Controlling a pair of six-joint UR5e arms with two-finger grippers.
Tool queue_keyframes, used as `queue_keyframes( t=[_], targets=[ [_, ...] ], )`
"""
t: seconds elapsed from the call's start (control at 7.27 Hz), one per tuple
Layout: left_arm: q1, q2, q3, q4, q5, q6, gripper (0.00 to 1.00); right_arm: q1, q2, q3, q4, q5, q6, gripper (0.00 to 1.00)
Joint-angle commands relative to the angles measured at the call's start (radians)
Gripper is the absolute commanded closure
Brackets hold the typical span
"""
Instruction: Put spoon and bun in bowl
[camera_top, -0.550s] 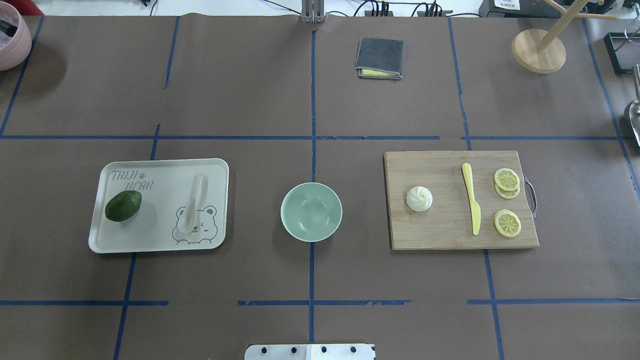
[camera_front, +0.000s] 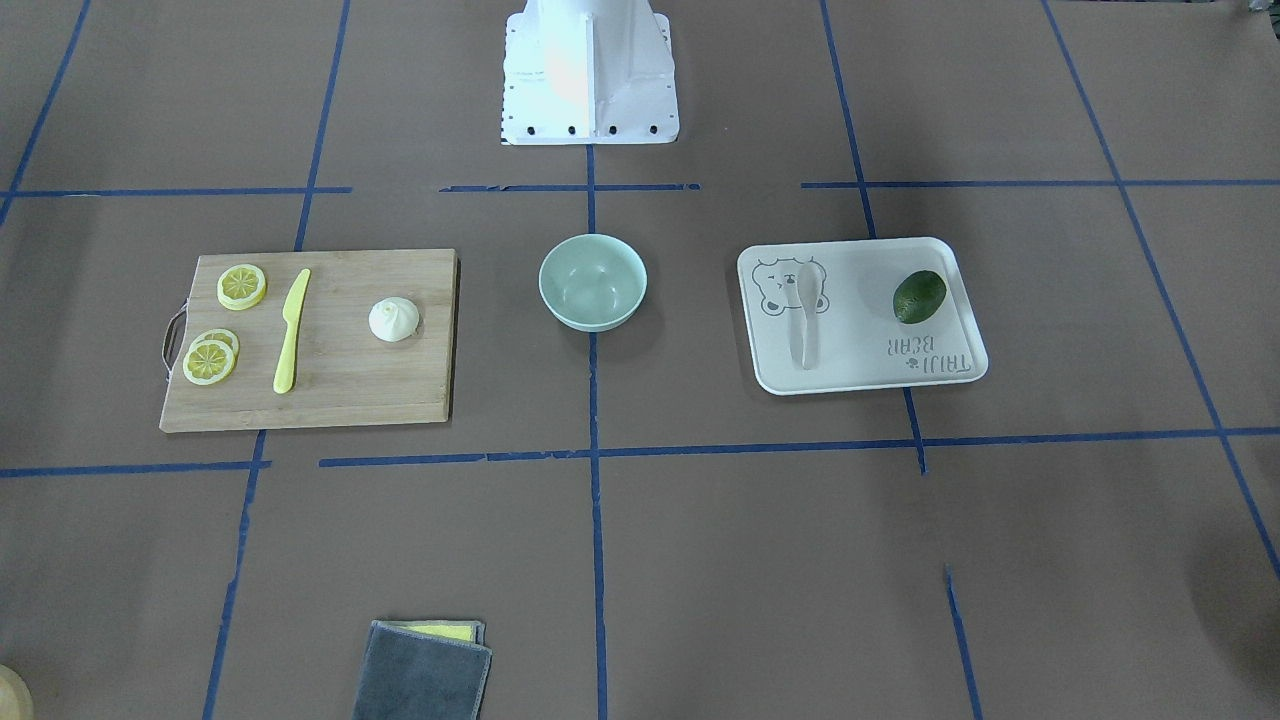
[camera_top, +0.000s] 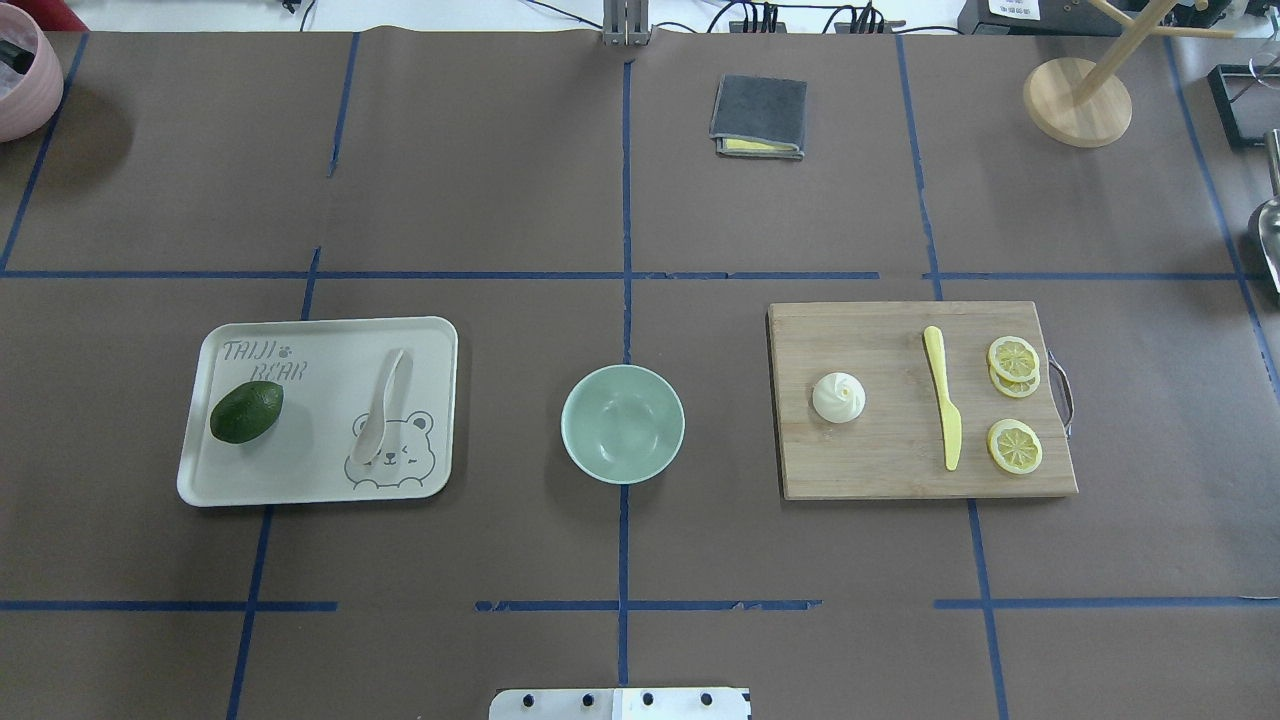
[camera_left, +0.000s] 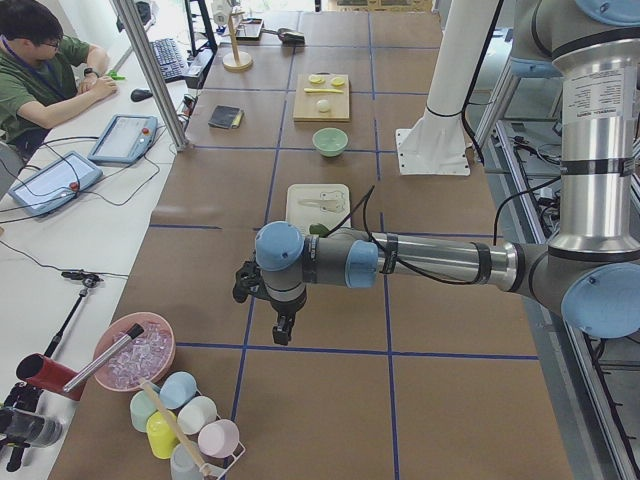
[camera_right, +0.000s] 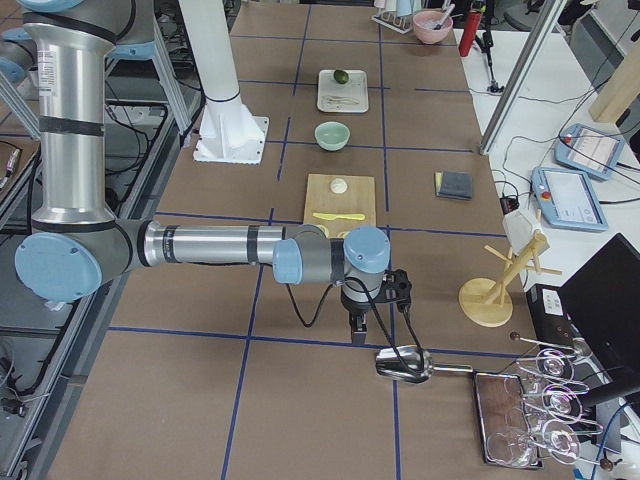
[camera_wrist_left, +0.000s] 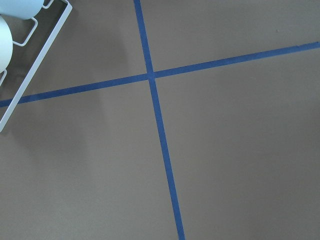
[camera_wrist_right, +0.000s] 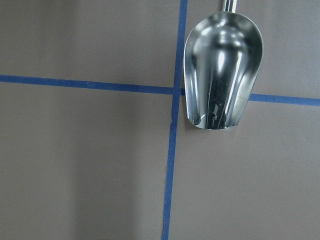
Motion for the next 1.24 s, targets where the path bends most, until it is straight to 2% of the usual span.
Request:
queue_keyframes(
  t=[0.0, 0.14, 0.28, 0.55, 0.69, 0.83, 0.96, 1.1],
  targets=[
    [0.009, -0.003, -0.019, -0.138, -0.001, 0.0, 0.0, -0.001, -0.003, -0.003, 0.134, 0.008, 0.003, 0.0],
    [0.017, -0.001, -0.043, -0.233, -0.01, 0.005, 0.0, -0.003, 0.004, -0.003, 0.201, 0.008, 0.004, 0.0],
    [0.023, -0.027, -0.025, -0.431, -0.01, -0.006, 0.0, -0.014, 0.013, -0.006, 0.281, -0.005, 0.007, 0.0],
    [0.026, -0.059, 0.068, -0.792, -0.006, -0.018, 0.0, -0.014, 0.04, -0.001, 0.305, 0.009, 0.026, 0.0],
    [0.036, -0.09, 0.067, -0.818, -0.028, -0.164, 0.0, -0.014, 0.04, -0.004, 0.306, 0.014, 0.032, 0.0],
    [0.103, -0.119, 0.023, -0.84, -0.083, -0.439, 0.0, -0.014, 0.04, -0.004, 0.308, 0.018, 0.03, 0.0],
    [0.186, -0.134, -0.011, -0.841, -0.047, -0.56, 0.0, -0.014, 0.04, -0.006, 0.31, 0.018, 0.03, 0.0],
    [0.302, -0.135, -0.071, -0.837, 0.073, -0.613, 0.0, -0.014, 0.038, -0.01, 0.31, 0.018, 0.03, 0.0]
  ],
)
